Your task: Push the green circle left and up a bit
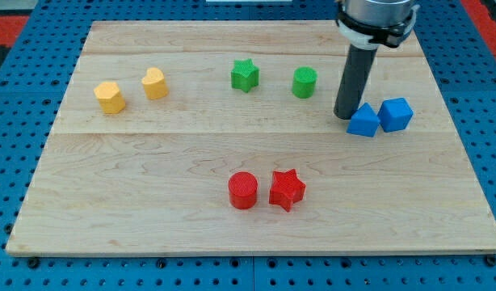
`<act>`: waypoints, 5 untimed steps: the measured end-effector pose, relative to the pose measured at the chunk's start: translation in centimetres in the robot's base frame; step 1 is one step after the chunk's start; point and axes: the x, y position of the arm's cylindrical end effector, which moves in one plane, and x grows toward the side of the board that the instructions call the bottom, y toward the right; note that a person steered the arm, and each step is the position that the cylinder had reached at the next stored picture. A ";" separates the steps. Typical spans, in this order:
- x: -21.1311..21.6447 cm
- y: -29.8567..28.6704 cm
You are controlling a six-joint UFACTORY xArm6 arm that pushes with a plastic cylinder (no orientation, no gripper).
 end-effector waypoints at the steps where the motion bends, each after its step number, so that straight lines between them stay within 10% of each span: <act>1: 0.0 0.0; 5: -0.9 -2.0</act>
